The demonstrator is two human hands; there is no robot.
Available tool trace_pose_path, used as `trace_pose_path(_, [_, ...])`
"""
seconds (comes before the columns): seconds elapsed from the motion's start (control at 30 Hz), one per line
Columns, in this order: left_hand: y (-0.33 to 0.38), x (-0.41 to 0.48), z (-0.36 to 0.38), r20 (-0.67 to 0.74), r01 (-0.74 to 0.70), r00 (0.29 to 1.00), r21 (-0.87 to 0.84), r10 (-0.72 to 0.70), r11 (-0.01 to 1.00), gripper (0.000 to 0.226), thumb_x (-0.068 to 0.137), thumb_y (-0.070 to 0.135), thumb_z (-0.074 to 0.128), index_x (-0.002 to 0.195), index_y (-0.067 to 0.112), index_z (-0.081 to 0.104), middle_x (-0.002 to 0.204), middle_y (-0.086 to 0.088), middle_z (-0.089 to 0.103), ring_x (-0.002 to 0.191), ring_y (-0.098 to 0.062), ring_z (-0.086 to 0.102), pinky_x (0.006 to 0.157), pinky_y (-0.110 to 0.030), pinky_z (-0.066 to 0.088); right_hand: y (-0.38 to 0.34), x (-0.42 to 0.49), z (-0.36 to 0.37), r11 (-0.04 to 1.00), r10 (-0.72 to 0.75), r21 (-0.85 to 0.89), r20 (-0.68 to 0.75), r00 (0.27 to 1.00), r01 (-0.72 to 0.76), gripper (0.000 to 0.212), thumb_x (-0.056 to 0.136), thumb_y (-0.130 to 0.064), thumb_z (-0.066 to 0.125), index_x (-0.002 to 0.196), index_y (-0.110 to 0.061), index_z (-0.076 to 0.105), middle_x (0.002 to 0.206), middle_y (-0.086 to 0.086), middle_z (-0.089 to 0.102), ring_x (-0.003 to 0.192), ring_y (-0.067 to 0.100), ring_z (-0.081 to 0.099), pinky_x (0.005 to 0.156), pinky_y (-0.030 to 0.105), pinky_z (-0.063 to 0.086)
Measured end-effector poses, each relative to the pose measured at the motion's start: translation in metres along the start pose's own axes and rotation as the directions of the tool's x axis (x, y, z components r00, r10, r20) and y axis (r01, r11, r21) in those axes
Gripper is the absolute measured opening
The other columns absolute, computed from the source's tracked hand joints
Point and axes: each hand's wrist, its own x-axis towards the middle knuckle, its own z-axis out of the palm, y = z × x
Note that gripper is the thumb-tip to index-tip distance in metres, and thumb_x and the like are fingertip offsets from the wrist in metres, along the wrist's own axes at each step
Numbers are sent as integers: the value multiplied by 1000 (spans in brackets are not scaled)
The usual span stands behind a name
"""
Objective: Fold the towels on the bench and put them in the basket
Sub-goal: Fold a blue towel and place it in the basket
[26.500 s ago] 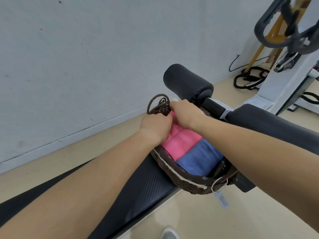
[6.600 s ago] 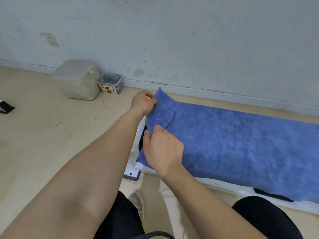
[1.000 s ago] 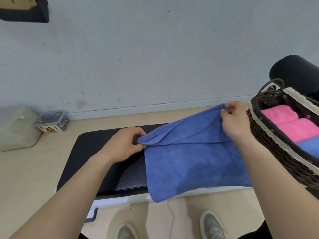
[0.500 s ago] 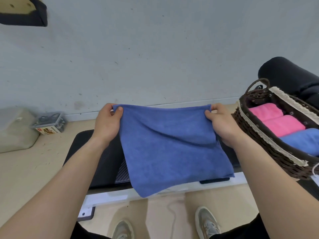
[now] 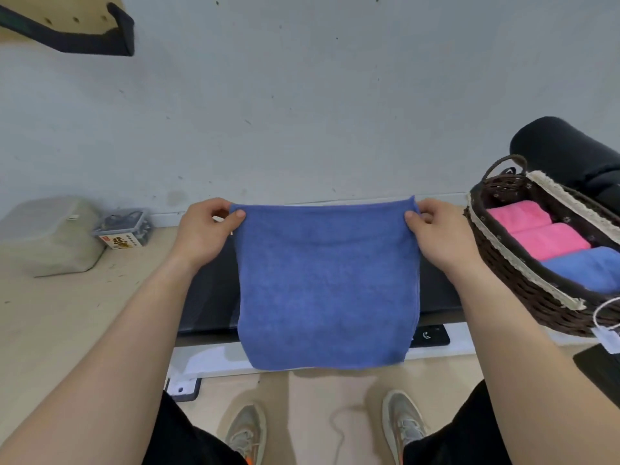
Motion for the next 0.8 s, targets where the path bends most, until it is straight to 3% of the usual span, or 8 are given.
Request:
trace_pose_path(0.13, [-15,21,19,-4,109,994,33,-109,994,13,93,28,66,81,24,69,77,3,71,50,-19,64,64,-30,48,4,29,14,969,93,-230,27,995,-84,26,92,-34,56,83,-12,66,75,6,66,78,28,64,72,41,52])
trace_pose_path(0.2, [-22,32,30,2,166,986,7,-166,986,14,96,28,62,87,18,65,85,-1,70,51,-21,68,57,-27,46,8,44,24,965,141,-226,25,990,-131,28,92,-32,56,85,-7,66,73,8,67,74,29,63,69,40,52])
trace_pose_path(0.27, [-26,42,39,4,198,980,-29,-198,980,15,99,27,59,93,14,61,91,-6,67,57,-24,72,52,-27,49,9,57,36,978,195,-90,47,980,-190,26,92,-27,56,84,-5,66,71,8,70,62,28,62,66,40,53])
trace_pose_path(0.33, [-32,52,45,-2,212,977,-47,-212,976,14,99,27,58,92,15,60,95,-8,66,65,-25,74,59,-35,58,7,65,48,964,248,67,106,963,-255,20,95,-21,55,79,-12,63,75,9,72,54,24,61,59,35,51])
trace_pose_path(0.5, [-45,70,47,-39,190,980,-114,-196,975,13,100,25,57,88,20,61,89,-2,67,83,-21,73,83,-44,60,1,81,62,889,235,357,180,955,-286,10,99,-19,55,92,-19,62,88,7,69,68,23,65,57,32,52])
trace_pose_path(0.63, [-49,69,40,-91,127,985,-197,-147,972,7,98,24,58,96,22,64,104,-5,70,92,-19,73,90,-44,58,1,83,60,843,199,465,196,960,-270,17,98,-15,53,105,-12,68,94,8,70,78,21,70,63,33,57])
trace_pose_path(0.7, [-49,63,34,-82,83,992,-188,-100,979,9,96,23,59,92,29,64,105,-1,70,95,-20,72,92,-46,57,0,79,54,830,177,495,202,963,-257,21,96,-11,50,102,-12,70,93,8,71,81,22,72,70,36,58])
trace_pose_path(0.8, [-46,47,23,-38,49,998,-107,-53,993,8,94,18,61,93,26,64,102,5,70,97,-19,70,93,-48,56,5,69,41,783,178,542,274,945,-305,31,91,-3,40,92,-7,71,90,11,71,81,26,72,76,38,58])
